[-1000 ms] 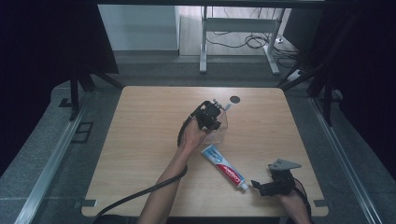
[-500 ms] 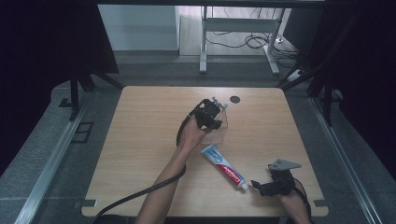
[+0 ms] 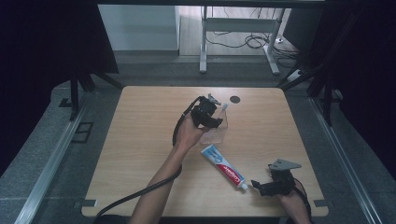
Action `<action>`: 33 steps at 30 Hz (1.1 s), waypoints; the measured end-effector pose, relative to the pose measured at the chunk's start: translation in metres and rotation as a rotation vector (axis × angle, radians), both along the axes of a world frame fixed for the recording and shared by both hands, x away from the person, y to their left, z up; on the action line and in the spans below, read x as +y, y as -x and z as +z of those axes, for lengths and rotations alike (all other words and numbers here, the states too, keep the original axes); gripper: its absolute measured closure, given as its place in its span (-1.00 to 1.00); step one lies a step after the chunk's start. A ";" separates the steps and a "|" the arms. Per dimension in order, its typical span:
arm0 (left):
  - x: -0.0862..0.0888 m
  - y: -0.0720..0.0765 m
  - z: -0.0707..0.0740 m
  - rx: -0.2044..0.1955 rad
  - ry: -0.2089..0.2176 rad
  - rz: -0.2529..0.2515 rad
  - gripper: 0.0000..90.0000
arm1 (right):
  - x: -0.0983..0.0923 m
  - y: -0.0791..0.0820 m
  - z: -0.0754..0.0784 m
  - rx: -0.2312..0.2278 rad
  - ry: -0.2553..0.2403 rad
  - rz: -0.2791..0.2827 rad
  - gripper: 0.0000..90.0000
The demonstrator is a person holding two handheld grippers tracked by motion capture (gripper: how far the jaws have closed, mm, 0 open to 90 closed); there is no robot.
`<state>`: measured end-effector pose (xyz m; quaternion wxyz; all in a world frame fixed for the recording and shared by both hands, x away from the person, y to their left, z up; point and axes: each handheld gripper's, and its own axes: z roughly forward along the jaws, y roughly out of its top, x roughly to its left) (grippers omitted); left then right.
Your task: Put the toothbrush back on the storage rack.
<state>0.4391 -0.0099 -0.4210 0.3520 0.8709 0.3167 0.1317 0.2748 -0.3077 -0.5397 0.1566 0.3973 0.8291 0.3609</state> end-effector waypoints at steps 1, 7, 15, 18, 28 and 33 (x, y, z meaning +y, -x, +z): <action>0.002 0.001 0.001 -0.003 0.003 0.000 0.06 | 0.000 0.000 0.000 0.000 0.000 0.000 -1.00; 0.011 0.005 0.005 -0.016 0.035 0.007 -0.11 | 0.000 0.000 0.000 0.000 0.001 -0.001 -1.00; 0.024 0.011 0.008 -0.014 0.072 0.008 -0.34 | 0.000 0.001 0.002 -0.016 -0.004 -0.005 -1.00; 0.028 0.014 0.007 -0.013 0.072 0.007 -0.44 | 0.000 0.000 0.001 -0.014 -0.002 -0.005 -1.00; 0.044 0.025 0.005 -0.012 0.075 -0.004 -0.64 | 0.000 0.001 0.001 -0.014 0.001 -0.006 -1.00; 0.052 0.032 0.005 -0.009 0.059 -0.014 -0.68 | 0.000 0.001 0.001 -0.013 0.003 -0.005 -1.00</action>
